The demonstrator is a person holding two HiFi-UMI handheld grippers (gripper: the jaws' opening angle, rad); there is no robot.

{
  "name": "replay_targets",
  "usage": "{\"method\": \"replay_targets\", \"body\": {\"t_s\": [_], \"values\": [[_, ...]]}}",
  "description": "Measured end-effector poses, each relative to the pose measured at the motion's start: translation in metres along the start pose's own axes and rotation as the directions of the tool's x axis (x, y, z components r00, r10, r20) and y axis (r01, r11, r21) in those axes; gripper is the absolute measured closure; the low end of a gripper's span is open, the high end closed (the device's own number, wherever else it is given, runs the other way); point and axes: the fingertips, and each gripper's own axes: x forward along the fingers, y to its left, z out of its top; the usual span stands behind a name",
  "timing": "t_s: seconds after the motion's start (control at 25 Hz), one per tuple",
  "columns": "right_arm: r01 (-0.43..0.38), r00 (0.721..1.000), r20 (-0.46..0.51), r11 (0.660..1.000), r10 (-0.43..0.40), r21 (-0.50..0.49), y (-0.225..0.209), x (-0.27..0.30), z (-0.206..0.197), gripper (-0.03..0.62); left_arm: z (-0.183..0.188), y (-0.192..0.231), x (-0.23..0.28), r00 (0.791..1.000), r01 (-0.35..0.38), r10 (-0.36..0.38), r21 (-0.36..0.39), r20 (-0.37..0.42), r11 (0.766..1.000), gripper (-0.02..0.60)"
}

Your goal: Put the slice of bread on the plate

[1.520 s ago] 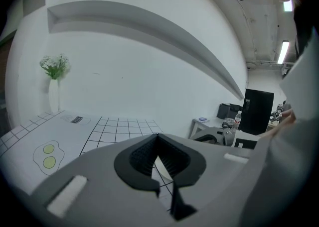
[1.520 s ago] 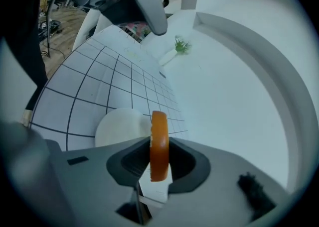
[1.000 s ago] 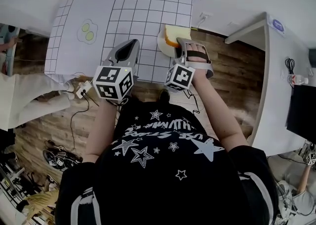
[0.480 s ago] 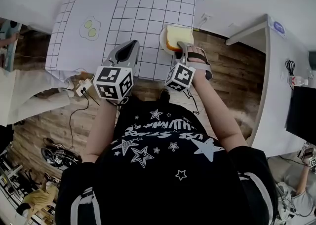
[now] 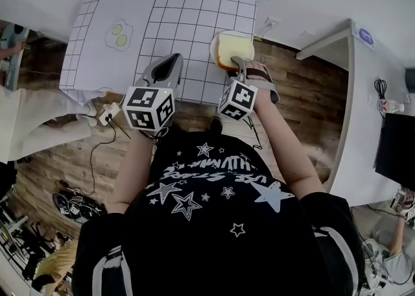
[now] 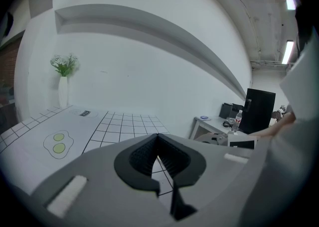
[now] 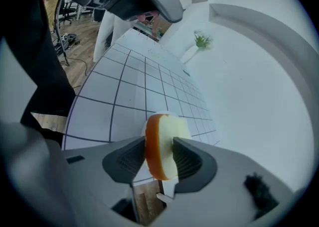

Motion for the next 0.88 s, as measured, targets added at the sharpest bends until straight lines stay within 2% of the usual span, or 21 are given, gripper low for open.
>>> {"method": "replay_targets", "body": {"t_s": [0.28,0.52,0.68,0.88], "values": [[-0.056,0.998,0.005,0.997,0.056,0.046,0.018,0.003,-0.004,0.415,-0.002,-0.003,-0.003,1.000,0.000,0.000,0.005,0.005,1.000,0.572],[-0.032,0.999,0.007,0.998,0.032,0.048,0.015,0.000,-0.003,0.414,-0.002,0.002,-0.006,1.000,0.007,-0.007,0.000,0.010,1.000,0.572],[-0.044,0.999,-0.011,0.995,0.045,0.093,0.014,0.000,-0.003,0.414,-0.002,0.008,-0.005,0.999,0.037,-0.037,0.002,0.002,0.999,0.572],[-0.033,0.997,-0.067,0.991,0.042,0.128,0.014,-0.008,-0.007,0.404,0.008,0.022,0.000,0.996,0.087,-0.087,0.042,-0.008,0.995,0.572]]}}
